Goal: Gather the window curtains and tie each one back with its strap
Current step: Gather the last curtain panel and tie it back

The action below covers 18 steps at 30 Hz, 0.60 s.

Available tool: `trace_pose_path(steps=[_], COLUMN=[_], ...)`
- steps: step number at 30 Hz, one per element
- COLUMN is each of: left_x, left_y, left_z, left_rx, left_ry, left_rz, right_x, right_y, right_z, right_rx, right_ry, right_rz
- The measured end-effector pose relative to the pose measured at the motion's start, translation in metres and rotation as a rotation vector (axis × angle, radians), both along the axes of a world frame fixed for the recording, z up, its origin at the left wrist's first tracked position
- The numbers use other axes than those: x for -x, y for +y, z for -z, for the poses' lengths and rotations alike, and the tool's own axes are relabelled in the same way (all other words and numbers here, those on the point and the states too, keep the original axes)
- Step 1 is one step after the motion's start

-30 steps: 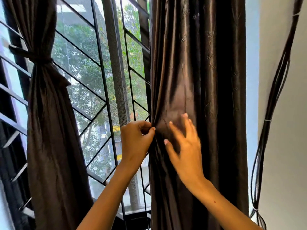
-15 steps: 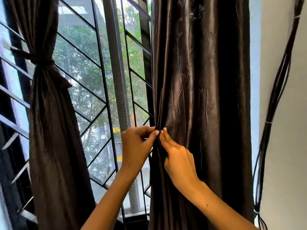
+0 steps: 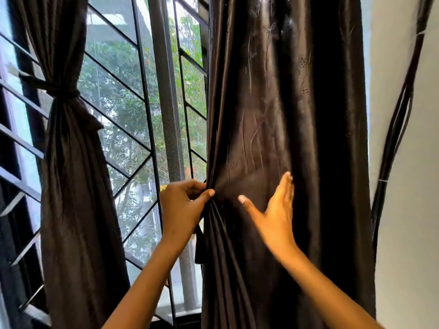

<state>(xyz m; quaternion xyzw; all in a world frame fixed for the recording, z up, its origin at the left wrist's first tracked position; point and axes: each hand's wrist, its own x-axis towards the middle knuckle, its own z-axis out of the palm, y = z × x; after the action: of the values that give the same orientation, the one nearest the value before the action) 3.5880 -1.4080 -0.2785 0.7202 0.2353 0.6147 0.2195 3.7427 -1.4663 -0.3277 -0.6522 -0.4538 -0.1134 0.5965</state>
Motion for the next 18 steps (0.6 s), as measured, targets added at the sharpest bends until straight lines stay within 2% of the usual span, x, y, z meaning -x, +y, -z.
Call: trace_pose_path(steps=[3,6,9,13,15,18], left_x=[-0.001,-0.005,-0.006,-0.007,-0.008,-0.010], left_y=[0.000,-0.002,-0.004,-0.004,-0.005,-0.007], left_z=[-0.001,-0.001,0.000,0.001,0.003,0.007], left_rx=[0.026,0.008,-0.030,-0.054,-0.062,-0.065], left_ry=[-0.006,-0.001,0.006,0.015,0.018,0.019], left_rz=[0.011,-0.004,-0.034,-0.056,-0.037,-0.017], right_x=[-0.007,-0.003,0.007,0.021,0.029,0.035], right_y=[0.004,0.010,0.008,-0.001,-0.002,-0.001], right_z=[-0.009,-0.011,-0.003,0.005,0.007,0.007], right_rx=[-0.038,-0.142,-0.207,-0.283,-0.220,-0.091], right_ry=[0.271,0.328,0.208,-0.202,-0.341,-0.414], right_rz=[-0.226,-0.393,-0.370,-0.007,0.029,0.001])
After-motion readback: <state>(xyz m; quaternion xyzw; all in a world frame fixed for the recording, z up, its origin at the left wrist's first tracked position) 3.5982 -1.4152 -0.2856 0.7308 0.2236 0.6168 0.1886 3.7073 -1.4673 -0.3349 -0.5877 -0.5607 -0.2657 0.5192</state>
